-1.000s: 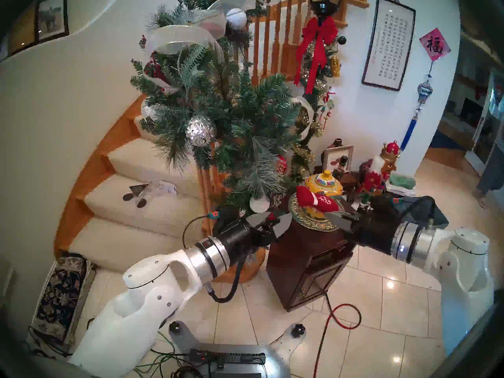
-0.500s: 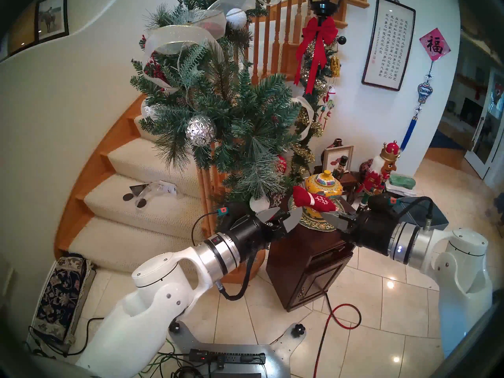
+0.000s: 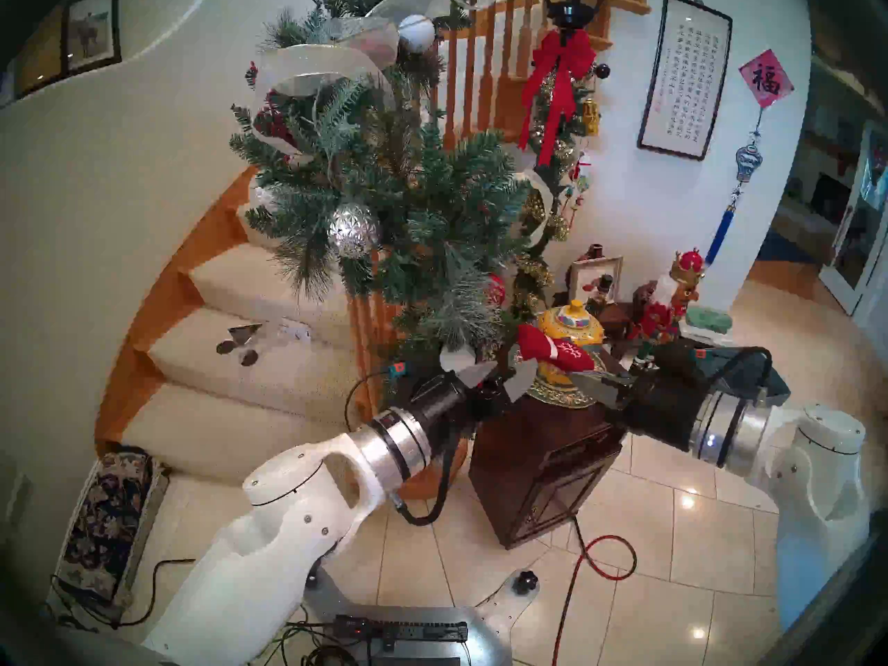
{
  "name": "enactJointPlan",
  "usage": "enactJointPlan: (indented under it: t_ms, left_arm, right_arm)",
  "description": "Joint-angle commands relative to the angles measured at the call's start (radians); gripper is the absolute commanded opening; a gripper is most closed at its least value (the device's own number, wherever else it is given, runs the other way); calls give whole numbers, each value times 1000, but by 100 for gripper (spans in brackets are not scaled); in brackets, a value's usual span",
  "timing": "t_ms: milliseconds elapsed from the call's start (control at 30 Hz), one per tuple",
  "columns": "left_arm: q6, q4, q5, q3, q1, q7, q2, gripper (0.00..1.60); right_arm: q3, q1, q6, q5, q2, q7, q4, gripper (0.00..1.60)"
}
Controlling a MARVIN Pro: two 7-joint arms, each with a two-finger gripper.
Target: Hang the ornament onto the Christmas-tree-style decoration
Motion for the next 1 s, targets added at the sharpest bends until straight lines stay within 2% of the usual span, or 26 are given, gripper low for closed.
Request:
enactJointPlan:
  t_ms: [0,267,967]
  left_arm:
    - [-22,5,1,7,-18,7,-18,160]
    - [-56,21,-17,28,-31,4,-14,160]
    - [-105,19,-73,67,-52,39,1,160]
  right_arm:
    - [38,-18,7,17,-11,23,-25,0]
    - [50,-24,11,30,-12,44,-31,0]
    - [27,-15,24,26,-3,52,-31,0]
